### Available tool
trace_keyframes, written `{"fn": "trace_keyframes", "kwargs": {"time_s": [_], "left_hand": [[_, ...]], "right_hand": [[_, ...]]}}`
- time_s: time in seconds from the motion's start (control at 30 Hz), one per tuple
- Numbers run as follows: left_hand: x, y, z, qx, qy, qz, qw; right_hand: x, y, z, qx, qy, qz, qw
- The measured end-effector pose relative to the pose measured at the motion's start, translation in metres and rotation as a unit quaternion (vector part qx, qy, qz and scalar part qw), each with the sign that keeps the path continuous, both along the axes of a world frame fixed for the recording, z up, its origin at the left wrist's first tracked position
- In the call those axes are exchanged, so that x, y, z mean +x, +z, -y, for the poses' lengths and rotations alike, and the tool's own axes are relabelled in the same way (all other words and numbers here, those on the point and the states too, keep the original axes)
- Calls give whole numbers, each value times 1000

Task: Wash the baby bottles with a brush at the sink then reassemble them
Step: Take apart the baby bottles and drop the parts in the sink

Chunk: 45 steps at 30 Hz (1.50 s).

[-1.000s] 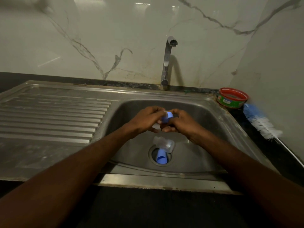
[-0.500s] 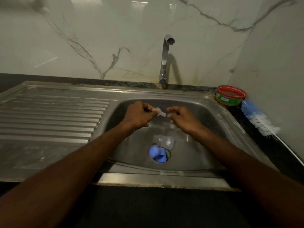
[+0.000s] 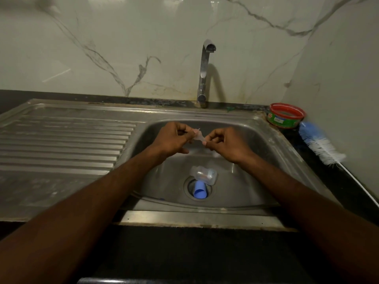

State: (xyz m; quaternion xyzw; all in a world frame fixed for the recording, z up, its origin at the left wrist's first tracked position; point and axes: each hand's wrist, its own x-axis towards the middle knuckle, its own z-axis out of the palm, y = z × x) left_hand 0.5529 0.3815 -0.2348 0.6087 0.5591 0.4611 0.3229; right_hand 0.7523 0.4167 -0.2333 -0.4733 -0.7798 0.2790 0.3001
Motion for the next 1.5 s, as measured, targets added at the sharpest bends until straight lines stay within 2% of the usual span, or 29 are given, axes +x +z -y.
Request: {"fn": "trace_keyframes", "kwargs": {"time_s": [0.07,0.23,0.33,0.43,0.67,0.87,1.03,1.1,1.17,1.23,1.37,1.5], "left_hand": [[-2,-2,-2,1,17,-29,999],[-6,-4,-6,-40,32,-69,996],[-10,-9,-6,-17,54,-169,984],[-17,-13,-8,5,64,-260,963],[-19,-15,-7,-24,55,-340,938],[-21,-20,-11,-61,8,-411,910],[-24,-19,-2,-44,33,-429,902],[-26,-17,10,-17,47,-448,893],[-31,-12,21,4,46,-493,869],[-43,0,28,27,60,-524,849],[-89,36,55,72,101,-540,832],[-162,66,98,69,180,-564,803]], "right_hand": [[0,0,-1,10,-7,8,1000],[3,-1,-6,26,-21,98,995],[5,-1,-5,26,3,142,990],[2,0,-2,16,21,146,989],[4,-4,-5,30,12,184,982],[-1,-2,4,40,26,195,980],[-11,4,19,111,48,204,971],[-19,13,28,175,57,257,949],[-32,22,37,223,59,310,922],[-49,32,43,235,66,304,921],[-101,53,52,241,71,253,934],[-179,67,63,241,98,206,943]]}}
